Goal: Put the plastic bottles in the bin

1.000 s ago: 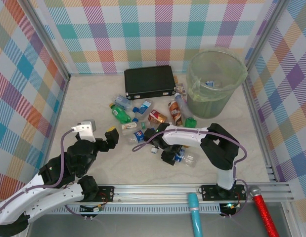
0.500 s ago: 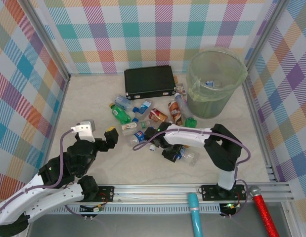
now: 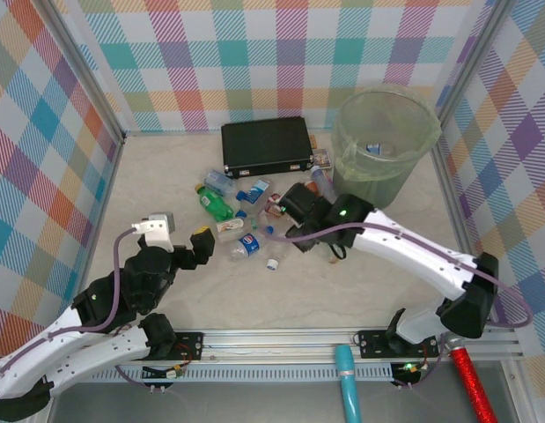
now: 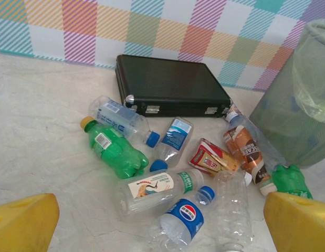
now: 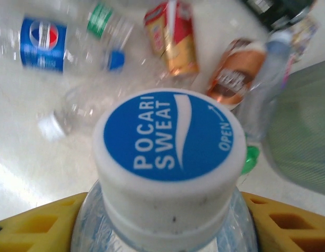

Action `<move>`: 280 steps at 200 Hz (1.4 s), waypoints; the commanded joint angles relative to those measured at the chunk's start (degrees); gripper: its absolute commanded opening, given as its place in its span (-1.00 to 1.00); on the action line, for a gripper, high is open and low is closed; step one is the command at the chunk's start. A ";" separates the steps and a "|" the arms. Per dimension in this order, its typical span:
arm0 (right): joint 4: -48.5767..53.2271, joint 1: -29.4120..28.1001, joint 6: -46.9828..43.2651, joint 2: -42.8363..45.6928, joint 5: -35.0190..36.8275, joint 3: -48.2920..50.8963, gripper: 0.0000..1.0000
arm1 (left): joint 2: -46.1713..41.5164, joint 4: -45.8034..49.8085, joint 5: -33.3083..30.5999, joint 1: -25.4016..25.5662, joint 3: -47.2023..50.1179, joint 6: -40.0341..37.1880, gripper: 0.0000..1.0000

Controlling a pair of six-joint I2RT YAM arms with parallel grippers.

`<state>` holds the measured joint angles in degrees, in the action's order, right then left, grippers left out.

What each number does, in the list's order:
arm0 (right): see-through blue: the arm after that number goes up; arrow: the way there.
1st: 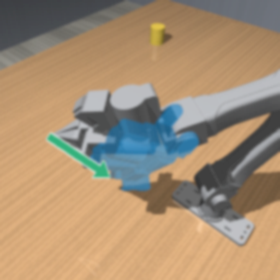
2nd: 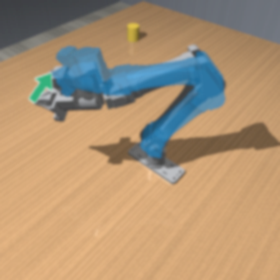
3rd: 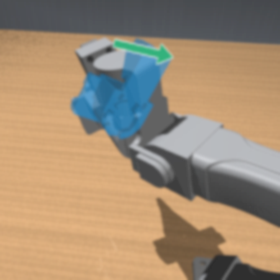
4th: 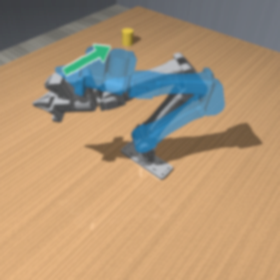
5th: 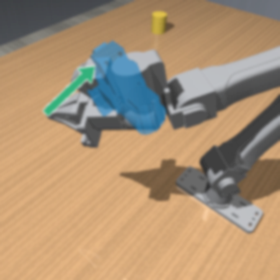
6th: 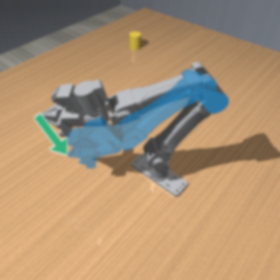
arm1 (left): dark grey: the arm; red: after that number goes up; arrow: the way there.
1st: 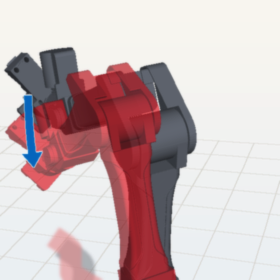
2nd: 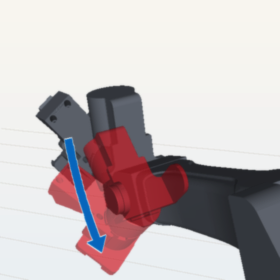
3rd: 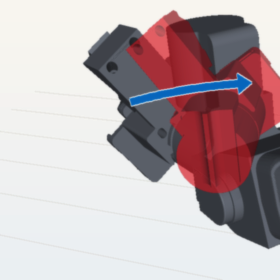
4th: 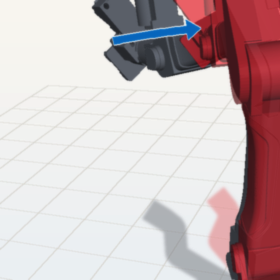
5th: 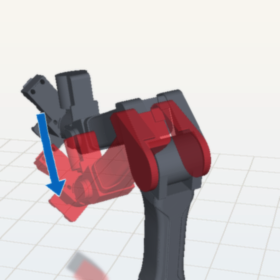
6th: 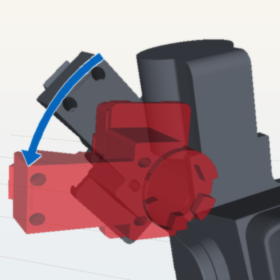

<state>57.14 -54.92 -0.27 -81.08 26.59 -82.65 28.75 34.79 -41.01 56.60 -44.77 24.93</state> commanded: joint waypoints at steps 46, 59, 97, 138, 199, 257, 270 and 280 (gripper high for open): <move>-17.60 15.70 -1.06 8.63 -9.66 -6.51 0.19 | 10.07 -6.66 16.37 0.35 -3.33 -0.28 0.99; -19.96 18.44 -0.88 8.64 -10.60 -8.25 0.19 | 12.51 -7.01 16.75 0.36 -4.42 0.14 0.99; -26.04 24.04 -1.90 6.77 -6.76 -13.93 0.22 | 15.58 -8.39 15.98 0.35 -5.56 -0.19 0.99; -36.95 33.89 1.54 5.49 -12.29 -12.40 0.25 | 15.82 -8.43 15.35 0.36 -6.36 0.09 0.99; -44.75 48.31 17.20 1.13 -17.48 -6.39 0.25 | 15.98 -8.50 18.46 0.44 -7.24 -1.84 0.99; -42.94 54.68 19.93 -1.12 -17.94 -3.30 0.30 | 16.70 -10.67 24.37 0.35 -7.90 -4.05 0.99; -41.97 55.04 19.47 -1.28 -18.03 -3.53 0.40 | 16.52 -11.14 24.27 0.35 -7.91 -4.31 0.99; -41.16 55.09 18.79 -1.29 -18.56 -3.93 0.59 | 16.46 -11.35 24.31 0.35 -8.13 -4.44 0.99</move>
<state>16.03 -0.23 18.09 -82.59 9.78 -85.69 45.54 25.96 -18.39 56.62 -51.29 22.00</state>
